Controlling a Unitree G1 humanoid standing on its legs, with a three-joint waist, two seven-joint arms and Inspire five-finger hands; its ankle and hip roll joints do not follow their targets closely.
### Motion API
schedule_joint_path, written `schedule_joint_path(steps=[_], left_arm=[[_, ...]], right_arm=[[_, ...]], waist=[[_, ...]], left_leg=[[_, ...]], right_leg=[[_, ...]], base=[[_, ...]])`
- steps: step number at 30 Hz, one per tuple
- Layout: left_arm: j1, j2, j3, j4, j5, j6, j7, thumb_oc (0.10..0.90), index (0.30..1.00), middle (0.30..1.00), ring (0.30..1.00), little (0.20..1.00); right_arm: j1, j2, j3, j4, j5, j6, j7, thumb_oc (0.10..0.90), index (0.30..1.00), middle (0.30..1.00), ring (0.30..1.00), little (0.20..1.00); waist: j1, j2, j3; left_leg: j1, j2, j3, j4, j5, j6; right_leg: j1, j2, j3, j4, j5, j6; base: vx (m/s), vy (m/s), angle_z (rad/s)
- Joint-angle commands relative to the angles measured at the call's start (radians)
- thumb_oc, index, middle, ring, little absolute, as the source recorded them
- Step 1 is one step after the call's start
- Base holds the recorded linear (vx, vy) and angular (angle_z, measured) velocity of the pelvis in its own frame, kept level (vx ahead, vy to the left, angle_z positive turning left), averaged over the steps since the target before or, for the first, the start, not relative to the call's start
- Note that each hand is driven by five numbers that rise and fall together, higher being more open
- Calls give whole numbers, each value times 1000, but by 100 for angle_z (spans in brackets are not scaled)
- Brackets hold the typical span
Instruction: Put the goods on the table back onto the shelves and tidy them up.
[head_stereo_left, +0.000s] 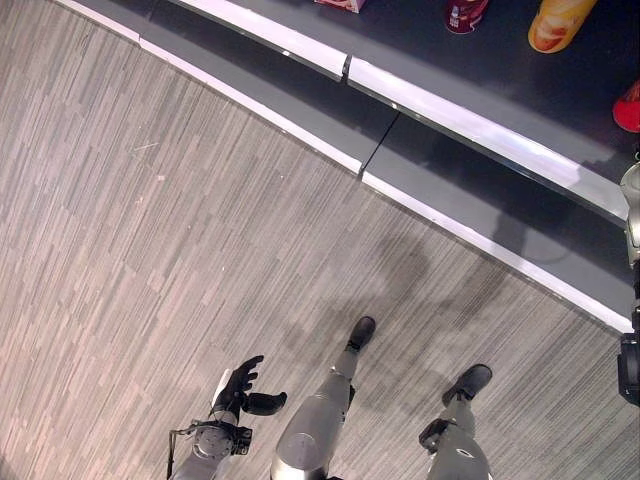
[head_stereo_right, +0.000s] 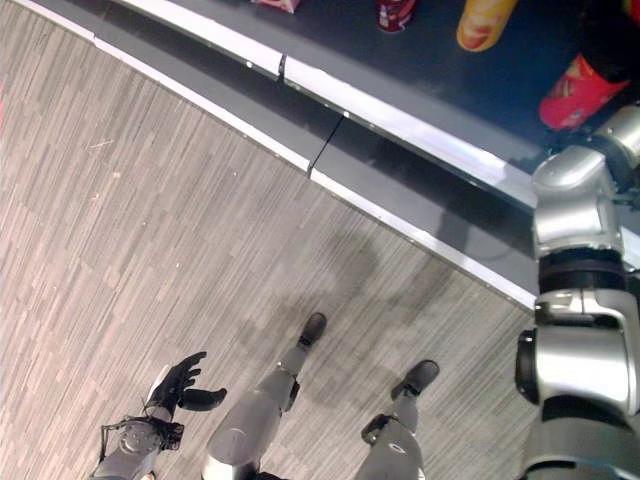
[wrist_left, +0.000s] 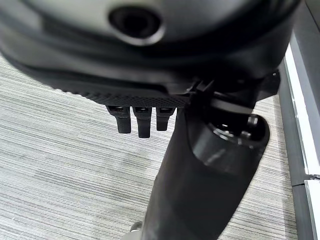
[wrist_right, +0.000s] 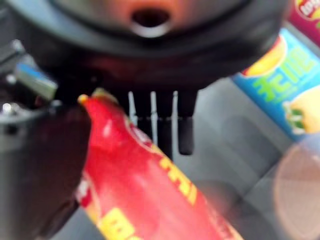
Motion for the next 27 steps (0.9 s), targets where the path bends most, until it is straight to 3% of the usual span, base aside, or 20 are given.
schedule_joint_path(steps=[1, 7, 14, 17, 21, 22, 24, 27], left_arm=[[31, 91, -71, 12, 4, -17, 47, 800, 900, 900, 900, 900], [17, 85, -71, 22, 18, -5, 44, 800, 900, 900, 900, 900], [15, 61, -38, 71, 46, 27, 35, 800, 900, 900, 900, 900], [25, 52, -2, 105, 64, 46, 28, 800, 900, 900, 900, 900], [52, 53, 42, 120, 79, 58, 25, 800, 900, 900, 900, 900], [67, 49, 77, 134, 89, 65, 25, 800, 900, 900, 900, 900], [80, 49, 94, 147, 94, 71, 24, 800, 900, 900, 900, 900], [114, 45, 185, 172, 100, 90, 19, 800, 900, 900, 900, 900]], right_arm=[[-69, -132, 58, -84, -17, -62, -88, 800, 900, 900, 900, 900], [-8, -92, 29, -143, -30, -68, -86, 800, 900, 900, 900, 900], [204, 47, -79, -360, -113, -71, -67, 800, 900, 900, 900, 900], [343, 127, -122, -479, -152, -86, -23, 800, 900, 900, 900, 900], [491, 188, -162, -574, -176, -100, 34, 800, 900, 900, 900, 900], [581, 224, -185, -629, -175, -118, 76, 800, 900, 900, 900, 900], [643, 246, -207, -678, -186, -123, 102, 800, 900, 900, 900, 900], [888, 359, -265, -820, 55, -245, 334, 800, 900, 900, 900, 900]], waist=[[27, -37, -84], [11, -60, -96], [-35, -132, -135], [-69, -175, -162], [-95, -209, -190], [-123, -227, -205], [-127, -241, -217], [-197, -284, -258]], left_leg=[[8, 34, 43, -20, -63, -15], [20, 38, 59, -10, -74, -15], [56, 52, 89, 4, -93, -11], [92, 66, 114, 3, -105, -6], [134, 78, 142, -9, -115, -1], [161, 84, 162, -14, -123, 3], [182, 88, 179, -20, -127, 5], [245, 101, 231, -40, -136, 7]], right_leg=[[-12, -58, 61, 125, -125, 63], [13, -56, 63, 96, -106, 66], [60, -55, 61, 51, -68, 71], [83, -53, 68, 35, -56, 73], [106, -49, 76, 18, -44, 76], [114, -44, 86, 13, -38, 78], [122, -44, 95, 10, -38, 79], [139, -38, 123, 7, -31, 82]], base=[[0, 0, 0], [-6, 4, 0], [4, 12, -7], [58, 21, -15], [63, 26, -22], [72, 36, -21], [66, 39, -27], [71, 61, -49]])
